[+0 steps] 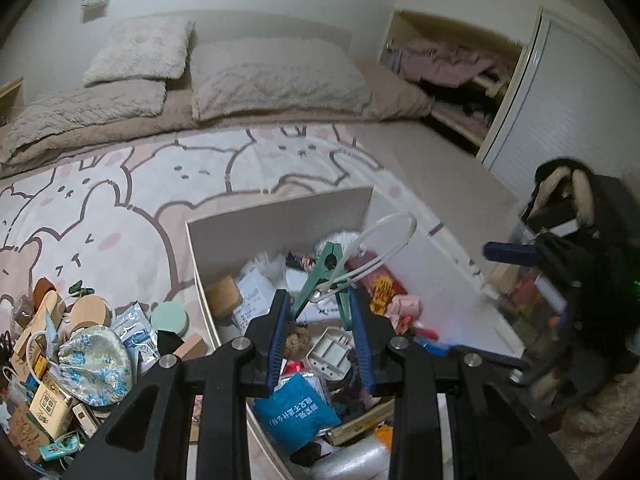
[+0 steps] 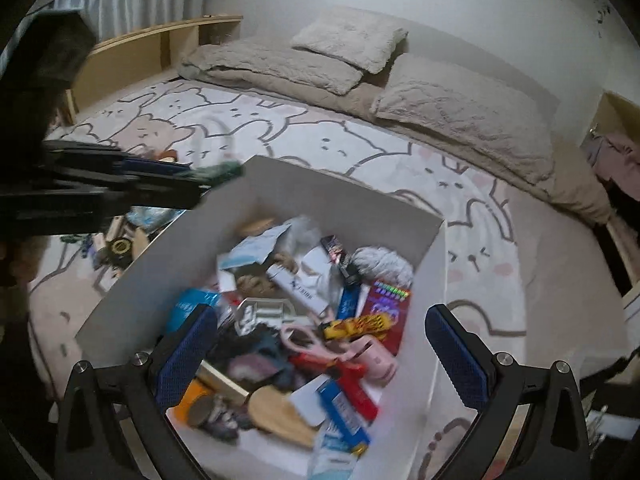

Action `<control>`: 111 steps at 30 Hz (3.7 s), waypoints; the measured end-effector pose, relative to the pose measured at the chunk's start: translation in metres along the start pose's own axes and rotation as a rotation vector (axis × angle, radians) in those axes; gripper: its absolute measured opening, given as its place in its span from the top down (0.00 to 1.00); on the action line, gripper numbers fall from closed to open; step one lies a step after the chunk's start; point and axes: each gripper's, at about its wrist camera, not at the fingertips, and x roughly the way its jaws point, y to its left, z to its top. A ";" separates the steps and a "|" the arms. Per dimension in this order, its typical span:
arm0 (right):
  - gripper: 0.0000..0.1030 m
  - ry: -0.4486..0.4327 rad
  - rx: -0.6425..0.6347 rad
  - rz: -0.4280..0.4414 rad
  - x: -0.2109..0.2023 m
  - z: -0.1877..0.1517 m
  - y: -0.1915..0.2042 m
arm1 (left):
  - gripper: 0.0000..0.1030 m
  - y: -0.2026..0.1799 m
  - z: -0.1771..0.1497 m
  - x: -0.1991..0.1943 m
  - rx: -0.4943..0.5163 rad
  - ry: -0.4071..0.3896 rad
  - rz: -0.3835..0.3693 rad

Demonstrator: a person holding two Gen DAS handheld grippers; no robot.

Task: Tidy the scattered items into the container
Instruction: 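Lower yellow lighter into the box and open right gripper while left gripper lowers clothespin, then lower green clothespin into the box and open left gripper, then withdraw both open grippers up and away from the white box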

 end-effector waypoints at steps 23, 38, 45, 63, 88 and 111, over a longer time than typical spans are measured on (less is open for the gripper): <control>0.00 0.014 0.201 0.063 0.023 -0.024 -0.047 | 0.71 -0.029 -0.006 0.120 0.296 0.502 0.104; 0.00 -0.011 0.274 0.099 0.022 -0.020 -0.060 | 0.71 -0.054 -0.018 0.175 0.476 0.676 0.186; 0.00 -0.014 0.297 0.107 0.022 -0.019 -0.063 | 0.71 -0.042 -0.009 0.190 0.435 0.664 0.212; 0.00 -0.011 0.309 0.120 0.024 -0.019 -0.065 | 0.55 -0.014 0.005 0.182 0.349 0.646 0.221; 0.00 -0.046 0.360 0.155 0.022 -0.019 -0.070 | 0.06 -0.035 0.006 0.128 0.290 0.534 0.109; 0.00 -0.126 0.314 0.099 0.007 -0.015 -0.060 | 0.01 -0.044 0.017 0.031 0.196 0.164 0.078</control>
